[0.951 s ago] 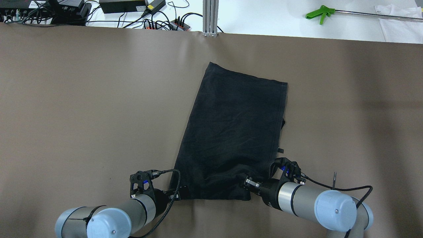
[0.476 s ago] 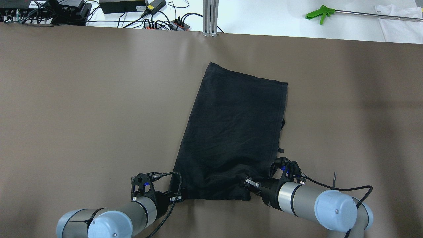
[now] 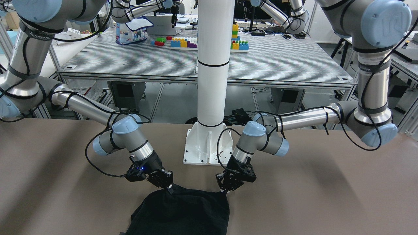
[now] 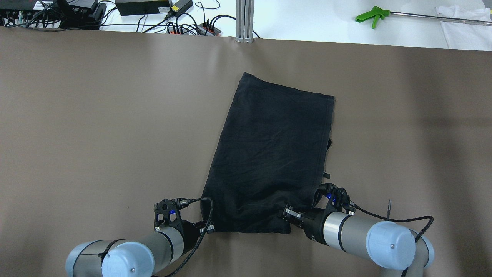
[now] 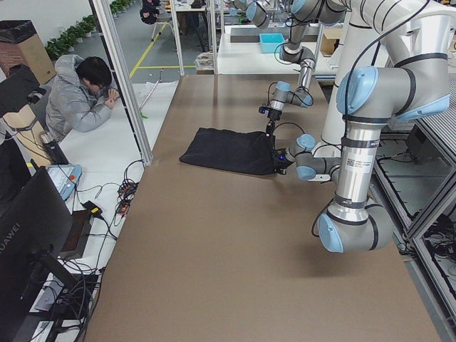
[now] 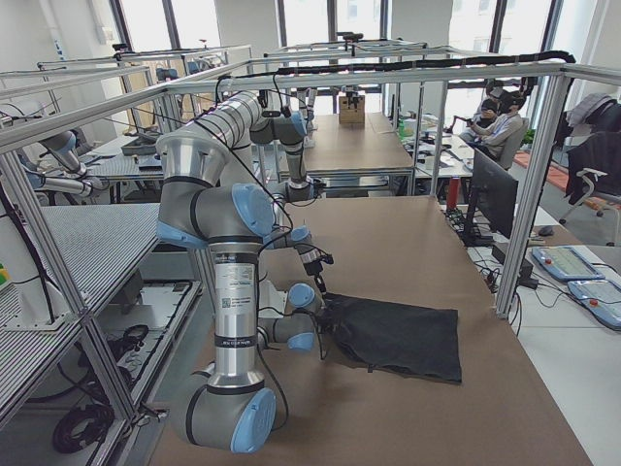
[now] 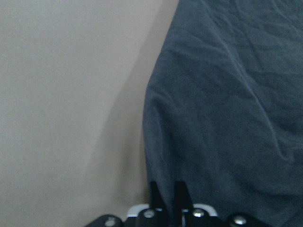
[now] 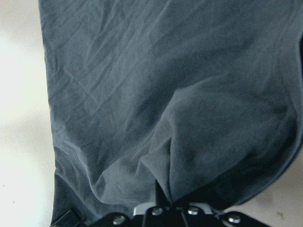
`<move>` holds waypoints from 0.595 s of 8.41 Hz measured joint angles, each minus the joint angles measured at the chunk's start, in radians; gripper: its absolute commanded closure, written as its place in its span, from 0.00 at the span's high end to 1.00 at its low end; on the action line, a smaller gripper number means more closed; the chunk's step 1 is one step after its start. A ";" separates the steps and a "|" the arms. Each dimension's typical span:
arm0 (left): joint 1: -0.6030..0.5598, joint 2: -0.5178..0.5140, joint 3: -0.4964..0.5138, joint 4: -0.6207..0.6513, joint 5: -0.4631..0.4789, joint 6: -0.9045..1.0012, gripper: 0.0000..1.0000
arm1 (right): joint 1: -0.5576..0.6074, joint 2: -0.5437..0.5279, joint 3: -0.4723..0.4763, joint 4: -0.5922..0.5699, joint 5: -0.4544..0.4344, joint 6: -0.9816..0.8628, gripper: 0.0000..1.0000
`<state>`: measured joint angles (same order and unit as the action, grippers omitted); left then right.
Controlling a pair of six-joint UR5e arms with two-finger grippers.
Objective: Fold clothes
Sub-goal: 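Hold both near corners with both grippers and lift them slightly, then carry the near edge away from the robot with both grippers, folding it over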
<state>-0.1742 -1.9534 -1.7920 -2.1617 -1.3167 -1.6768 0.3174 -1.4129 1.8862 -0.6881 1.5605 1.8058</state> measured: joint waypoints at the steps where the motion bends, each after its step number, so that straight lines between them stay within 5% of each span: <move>1: -0.016 0.000 -0.012 0.000 -0.023 0.004 0.00 | -0.001 -0.001 0.010 0.000 0.005 0.000 0.00; 5: -0.050 0.059 -0.205 0.002 -0.098 0.009 0.00 | -0.076 -0.049 0.119 -0.002 0.013 0.002 0.00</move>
<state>-0.2243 -1.8949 -1.9966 -2.1599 -1.4145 -1.6676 0.2416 -1.4614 2.0048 -0.6897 1.5739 1.8079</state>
